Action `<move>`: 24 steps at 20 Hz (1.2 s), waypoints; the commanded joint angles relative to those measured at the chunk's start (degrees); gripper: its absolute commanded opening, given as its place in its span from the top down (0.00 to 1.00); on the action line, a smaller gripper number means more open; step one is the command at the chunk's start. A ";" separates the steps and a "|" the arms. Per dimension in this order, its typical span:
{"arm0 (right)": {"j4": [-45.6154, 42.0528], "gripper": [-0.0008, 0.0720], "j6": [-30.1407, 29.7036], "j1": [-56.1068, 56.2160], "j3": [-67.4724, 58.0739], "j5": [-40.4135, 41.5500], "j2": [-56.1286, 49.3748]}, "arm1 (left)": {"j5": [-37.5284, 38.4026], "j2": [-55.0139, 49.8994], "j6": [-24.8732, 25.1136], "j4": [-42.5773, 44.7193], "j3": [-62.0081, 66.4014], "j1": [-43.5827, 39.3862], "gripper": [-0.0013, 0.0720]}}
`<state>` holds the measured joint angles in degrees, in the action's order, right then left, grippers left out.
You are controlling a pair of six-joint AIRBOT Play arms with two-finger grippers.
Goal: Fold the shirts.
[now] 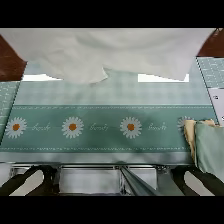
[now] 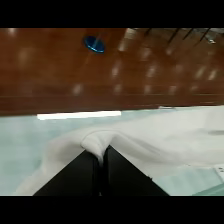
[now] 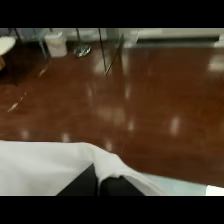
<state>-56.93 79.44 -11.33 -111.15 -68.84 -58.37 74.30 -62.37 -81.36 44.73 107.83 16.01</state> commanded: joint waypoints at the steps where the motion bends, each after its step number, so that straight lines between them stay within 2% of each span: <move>1: -5.70 0.96 1.14 0.02 -3.72 -2.27 9.97 | 9.81 4.44 -4.00 17.49 14.60 0.02 0.96; 4: -9.25 0.96 3.13 0.02 -3.72 -6.60 16.04 | 9.81 13.60 -4.00 21.81 12.76 -0.09 0.96; 6: -11.13 0.96 4.39 0.02 -3.69 -11.08 18.38 | 9.81 19.43 -4.00 27.17 11.74 -2.97 0.96; 9: -12.79 0.96 5.22 0.02 -3.69 -17.09 19.56 | 10.34 25.27 -4.00 37.86 11.10 -14.16 0.96; 12: -12.22 0.96 6.54 0.02 -1.90 -22.01 19.54 | 15.52 26.86 -3.37 49.96 8.76 -23.78 0.96; 15: -10.38 0.96 6.95 0.02 5.46 -24.61 19.54 | 17.03 26.29 -3.32 54.36 -0.63 -28.61 0.96; 17: -6.12 0.96 6.67 0.02 14.05 -23.23 19.54 | 13.86 24.22 -3.32 54.29 -9.33 -28.87 0.96; 20: -0.79 0.96 3.56 0.02 30.27 -14.40 18.86 | 4.02 17.49 -3.74 54.34 -21.84 -28.30 0.96; 24: -0.07 0.96 -0.50 0.02 44.00 -2.36 8.35 | -7.76 1.60 -13.07 54.29 -26.03 -24.33 0.96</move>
<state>-59.35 82.11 -11.33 -76.47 -79.99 -44.16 75.72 -51.53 -88.64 98.35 86.00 -10.13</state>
